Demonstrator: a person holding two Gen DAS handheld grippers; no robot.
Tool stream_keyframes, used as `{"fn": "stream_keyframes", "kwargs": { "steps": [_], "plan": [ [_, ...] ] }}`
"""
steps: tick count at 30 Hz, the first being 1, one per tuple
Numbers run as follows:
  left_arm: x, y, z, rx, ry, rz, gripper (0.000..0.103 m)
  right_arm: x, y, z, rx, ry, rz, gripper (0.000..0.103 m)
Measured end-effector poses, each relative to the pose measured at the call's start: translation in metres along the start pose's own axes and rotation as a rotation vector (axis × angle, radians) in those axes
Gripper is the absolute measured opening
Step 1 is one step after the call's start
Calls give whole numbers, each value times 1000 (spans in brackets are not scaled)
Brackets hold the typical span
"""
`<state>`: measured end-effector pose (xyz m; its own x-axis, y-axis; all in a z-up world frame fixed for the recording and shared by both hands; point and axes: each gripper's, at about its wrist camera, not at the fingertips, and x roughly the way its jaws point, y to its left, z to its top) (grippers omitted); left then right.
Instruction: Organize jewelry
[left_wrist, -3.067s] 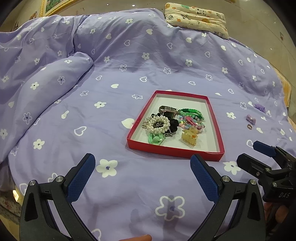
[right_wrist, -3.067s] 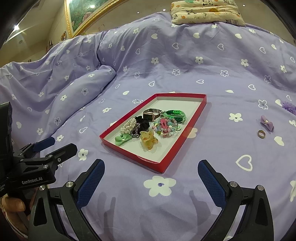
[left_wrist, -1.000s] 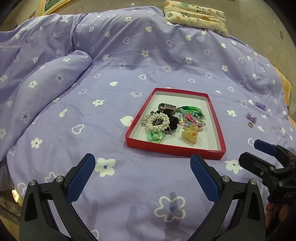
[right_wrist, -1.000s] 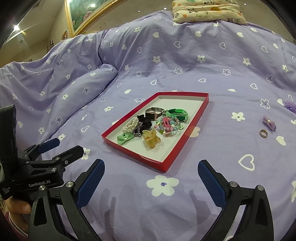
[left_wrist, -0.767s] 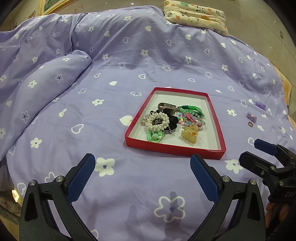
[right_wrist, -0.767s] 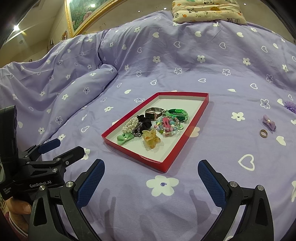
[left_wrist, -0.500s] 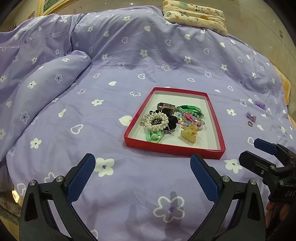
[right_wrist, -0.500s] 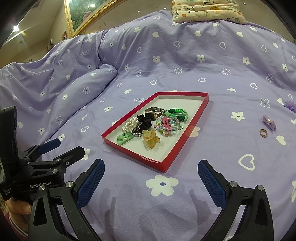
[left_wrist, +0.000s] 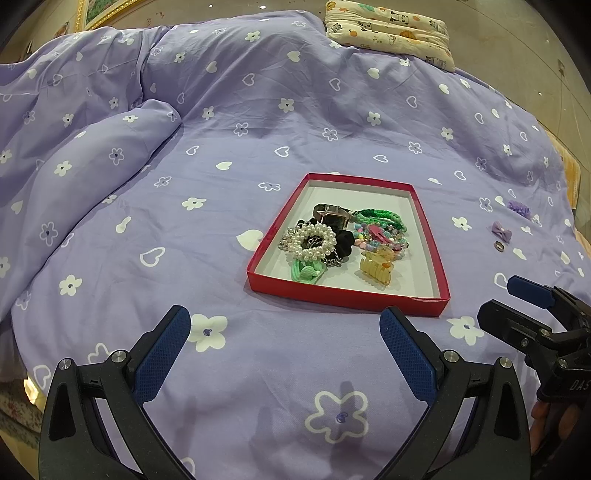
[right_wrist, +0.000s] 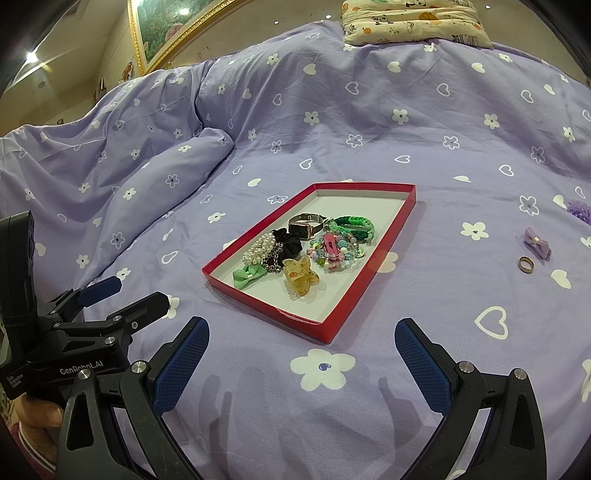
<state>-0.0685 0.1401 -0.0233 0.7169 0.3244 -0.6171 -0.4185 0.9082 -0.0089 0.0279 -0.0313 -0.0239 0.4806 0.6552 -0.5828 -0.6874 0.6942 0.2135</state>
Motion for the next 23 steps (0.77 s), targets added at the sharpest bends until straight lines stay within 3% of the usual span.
{"fn": "stream_keyframes", "kwargs": {
  "steps": [23],
  "plan": [
    [10,-7,-1,6,25,-7,103,2,-7,0,23,7,3,102]
  ]
}}
